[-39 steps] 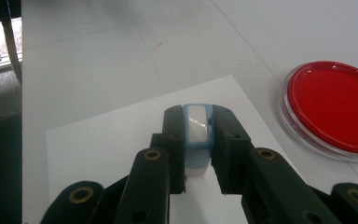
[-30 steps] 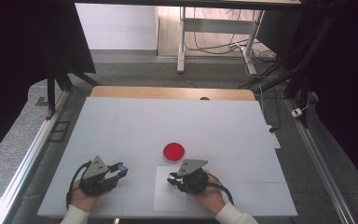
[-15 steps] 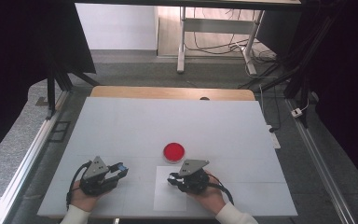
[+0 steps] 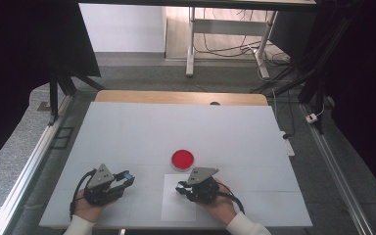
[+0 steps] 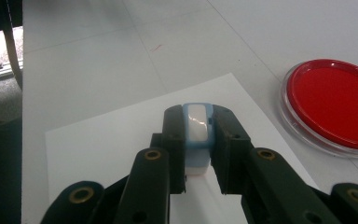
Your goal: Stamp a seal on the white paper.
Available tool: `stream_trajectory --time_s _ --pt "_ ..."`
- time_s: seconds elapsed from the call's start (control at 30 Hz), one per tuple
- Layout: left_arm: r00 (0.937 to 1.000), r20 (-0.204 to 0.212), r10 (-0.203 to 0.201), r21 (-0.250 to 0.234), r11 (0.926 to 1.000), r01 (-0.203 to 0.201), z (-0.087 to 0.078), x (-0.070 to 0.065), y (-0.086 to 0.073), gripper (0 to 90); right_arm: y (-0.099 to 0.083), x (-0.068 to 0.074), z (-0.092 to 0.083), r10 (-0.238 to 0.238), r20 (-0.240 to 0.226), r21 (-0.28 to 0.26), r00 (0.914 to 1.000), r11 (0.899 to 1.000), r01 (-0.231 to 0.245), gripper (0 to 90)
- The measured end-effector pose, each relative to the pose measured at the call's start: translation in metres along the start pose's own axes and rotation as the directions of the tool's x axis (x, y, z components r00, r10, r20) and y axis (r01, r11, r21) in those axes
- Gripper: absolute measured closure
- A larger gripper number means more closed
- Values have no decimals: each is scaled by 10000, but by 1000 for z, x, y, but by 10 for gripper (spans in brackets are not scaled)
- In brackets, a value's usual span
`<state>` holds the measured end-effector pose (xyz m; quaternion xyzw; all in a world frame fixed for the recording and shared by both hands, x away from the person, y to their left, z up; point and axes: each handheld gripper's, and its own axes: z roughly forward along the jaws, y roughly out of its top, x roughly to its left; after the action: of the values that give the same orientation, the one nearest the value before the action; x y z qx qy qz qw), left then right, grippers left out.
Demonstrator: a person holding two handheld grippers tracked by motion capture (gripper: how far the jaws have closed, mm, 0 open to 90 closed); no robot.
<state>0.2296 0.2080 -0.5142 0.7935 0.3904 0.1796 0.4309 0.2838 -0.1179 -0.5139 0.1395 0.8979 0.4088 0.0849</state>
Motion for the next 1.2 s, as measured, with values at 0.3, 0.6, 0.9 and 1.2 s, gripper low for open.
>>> stream_trajectory --time_s 0.3,0.6,0.9,1.2 --pt "10000 -5 -2 -13 10000 2 0 0 0 650 0 -1 0 44 -9 27 10000 10000 -44 757" --pt "10000 -20 -22 -2 10000 22 0 0 0 650 2 -2 0 -106 -82 73 9999 9999 107 755" --pt "10000 -21 -19 21 10000 19 1 1 0 650 2 1 0 -252 65 -30 9997 9997 252 752" --pt "10000 10 -4 34 10000 4 1 1 0 649 3 1 -3 -284 76 -230 9996 9993 286 751"
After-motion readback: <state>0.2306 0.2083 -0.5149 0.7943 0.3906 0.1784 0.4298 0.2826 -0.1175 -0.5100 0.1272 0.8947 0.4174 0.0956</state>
